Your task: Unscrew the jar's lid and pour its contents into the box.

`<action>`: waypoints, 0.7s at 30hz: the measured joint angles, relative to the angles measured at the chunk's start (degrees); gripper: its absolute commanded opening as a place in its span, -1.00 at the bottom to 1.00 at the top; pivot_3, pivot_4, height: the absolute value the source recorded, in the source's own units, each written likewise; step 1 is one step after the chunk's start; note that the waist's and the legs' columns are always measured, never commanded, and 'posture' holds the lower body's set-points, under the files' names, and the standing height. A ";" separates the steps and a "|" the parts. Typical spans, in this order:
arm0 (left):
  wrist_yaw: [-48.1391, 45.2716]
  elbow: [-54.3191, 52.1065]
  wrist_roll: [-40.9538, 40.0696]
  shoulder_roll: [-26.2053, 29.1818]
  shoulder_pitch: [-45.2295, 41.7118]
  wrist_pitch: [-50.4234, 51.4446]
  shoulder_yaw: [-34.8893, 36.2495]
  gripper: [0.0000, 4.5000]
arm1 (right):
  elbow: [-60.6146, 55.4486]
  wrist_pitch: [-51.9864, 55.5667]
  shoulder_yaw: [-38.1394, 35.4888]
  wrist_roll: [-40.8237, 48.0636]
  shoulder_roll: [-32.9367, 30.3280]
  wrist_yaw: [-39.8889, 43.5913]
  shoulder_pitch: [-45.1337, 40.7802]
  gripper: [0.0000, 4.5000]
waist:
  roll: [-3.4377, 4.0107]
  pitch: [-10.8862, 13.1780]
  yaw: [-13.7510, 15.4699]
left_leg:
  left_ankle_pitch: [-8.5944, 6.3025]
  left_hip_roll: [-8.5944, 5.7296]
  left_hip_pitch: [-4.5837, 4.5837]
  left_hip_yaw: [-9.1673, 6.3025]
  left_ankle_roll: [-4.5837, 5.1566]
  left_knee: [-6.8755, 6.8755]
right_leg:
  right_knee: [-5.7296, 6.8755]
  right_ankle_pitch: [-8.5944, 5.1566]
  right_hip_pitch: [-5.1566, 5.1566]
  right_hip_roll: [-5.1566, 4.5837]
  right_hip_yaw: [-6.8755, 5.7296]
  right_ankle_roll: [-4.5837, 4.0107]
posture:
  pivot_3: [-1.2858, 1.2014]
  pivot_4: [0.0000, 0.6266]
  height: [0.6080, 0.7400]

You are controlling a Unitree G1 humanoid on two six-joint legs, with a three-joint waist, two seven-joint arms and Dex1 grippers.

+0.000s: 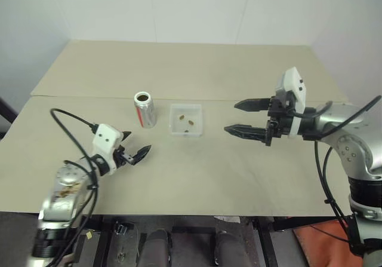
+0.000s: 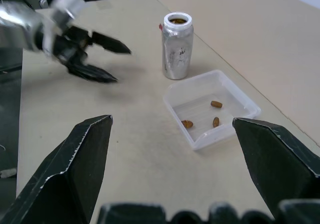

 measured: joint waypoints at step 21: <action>-20.00 -6.00 -19.41 16.01 -2.06 3.82 11.23 0.99 | -2.64 -8.44 -2.11 -2.15 -4.54 5.17 6.87 1.00 | 0.01 0.00 -0.83 | 0.00 0.03 0.22 0.41 0.00 -0.09 | -0.03 -0.03 0.07 0.06 0.11 -0.02 | 0.03 -0.52 1.00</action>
